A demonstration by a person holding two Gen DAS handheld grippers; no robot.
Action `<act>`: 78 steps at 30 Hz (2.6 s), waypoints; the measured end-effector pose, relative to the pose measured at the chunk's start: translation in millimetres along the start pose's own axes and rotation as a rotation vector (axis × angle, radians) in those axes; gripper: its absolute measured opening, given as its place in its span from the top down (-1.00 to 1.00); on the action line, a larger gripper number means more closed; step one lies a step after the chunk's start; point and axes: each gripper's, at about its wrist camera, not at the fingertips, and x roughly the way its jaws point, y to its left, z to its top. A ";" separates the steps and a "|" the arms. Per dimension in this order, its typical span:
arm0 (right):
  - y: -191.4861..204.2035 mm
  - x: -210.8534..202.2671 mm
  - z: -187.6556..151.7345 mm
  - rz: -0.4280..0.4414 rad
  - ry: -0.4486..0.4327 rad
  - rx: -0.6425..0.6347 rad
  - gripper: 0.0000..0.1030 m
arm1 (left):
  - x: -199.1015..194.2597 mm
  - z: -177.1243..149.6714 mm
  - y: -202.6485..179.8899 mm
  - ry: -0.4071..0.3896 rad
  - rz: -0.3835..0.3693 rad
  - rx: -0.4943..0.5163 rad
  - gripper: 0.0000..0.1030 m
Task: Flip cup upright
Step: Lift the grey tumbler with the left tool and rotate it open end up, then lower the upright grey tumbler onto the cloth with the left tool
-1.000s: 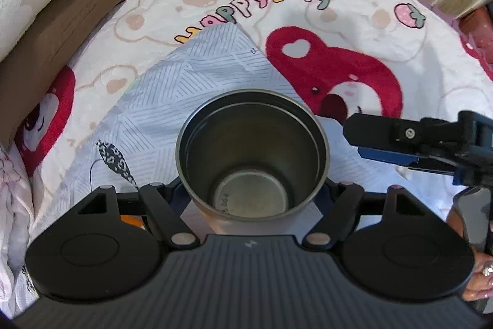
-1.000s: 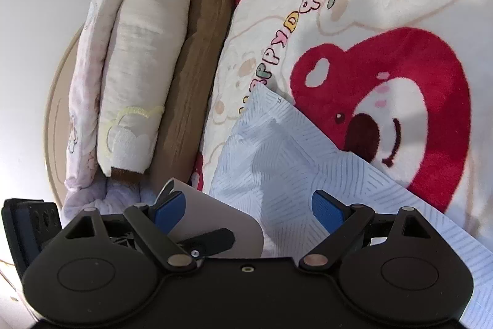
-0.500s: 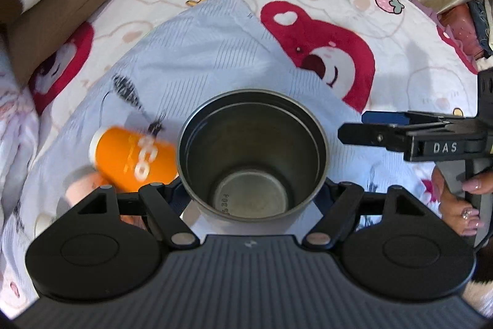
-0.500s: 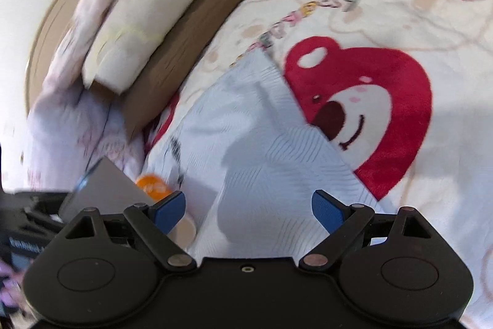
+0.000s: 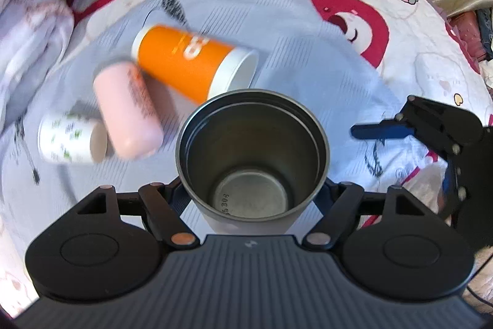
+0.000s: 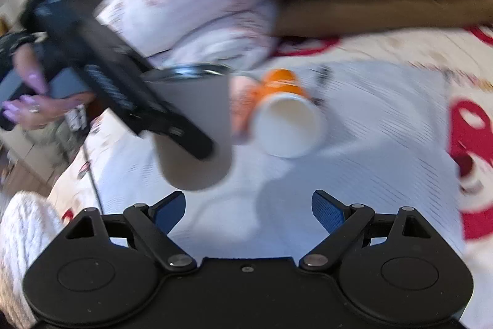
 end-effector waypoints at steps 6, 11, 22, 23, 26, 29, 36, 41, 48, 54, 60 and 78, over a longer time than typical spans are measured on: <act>56.2 42.1 7.2 0.040 0.027 -0.151 -0.77 | 1.6 -26.2 21.5 0.000 -0.043 -0.050 -0.48; 72.2 78.3 4.5 0.002 0.033 -0.188 -0.73 | -4.4 -44.1 38.5 -0.029 -0.090 -0.090 -0.48; 115.1 90.6 -1.2 0.032 -0.056 -0.187 -0.58 | -26.3 -88.3 75.6 -0.173 -0.094 -0.174 -0.48; 116.7 91.3 -1.3 0.041 -0.066 -0.156 -0.58 | -29.0 -93.0 79.4 -0.202 -0.090 -0.184 -0.48; 121.9 95.2 0.4 0.046 -0.109 -0.121 -0.58 | -37.2 -107.4 81.3 -0.301 -0.064 -0.181 -0.48; 132.1 97.7 -1.1 0.015 -0.143 -0.166 -0.58 | -44.1 -124.0 72.7 -0.411 -0.007 -0.141 -0.48; 149.4 108.0 -1.9 -0.130 -0.238 -0.341 -0.58 | -44.0 -145.4 68.5 -0.627 0.072 -0.132 -0.48; 145.7 124.4 -0.8 -0.208 -0.274 -0.418 -0.58 | -27.8 -143.7 70.5 -0.686 0.109 -0.123 -0.47; 138.9 153.9 -9.6 -0.261 -0.242 -0.458 -0.58 | 5.0 -144.1 90.2 -0.667 0.077 -0.214 -0.47; 130.1 170.2 -5.7 -0.274 -0.214 -0.438 -0.58 | 20.5 -139.8 91.4 -0.670 0.102 -0.216 -0.47; 116.3 172.4 -1.3 -0.227 -0.190 -0.354 -0.58 | 28.1 -141.6 94.6 -0.656 0.069 -0.221 -0.47; 111.9 188.6 0.1 -0.273 -0.134 -0.414 -0.58 | 44.3 -148.1 80.7 -0.625 0.099 -0.176 -0.48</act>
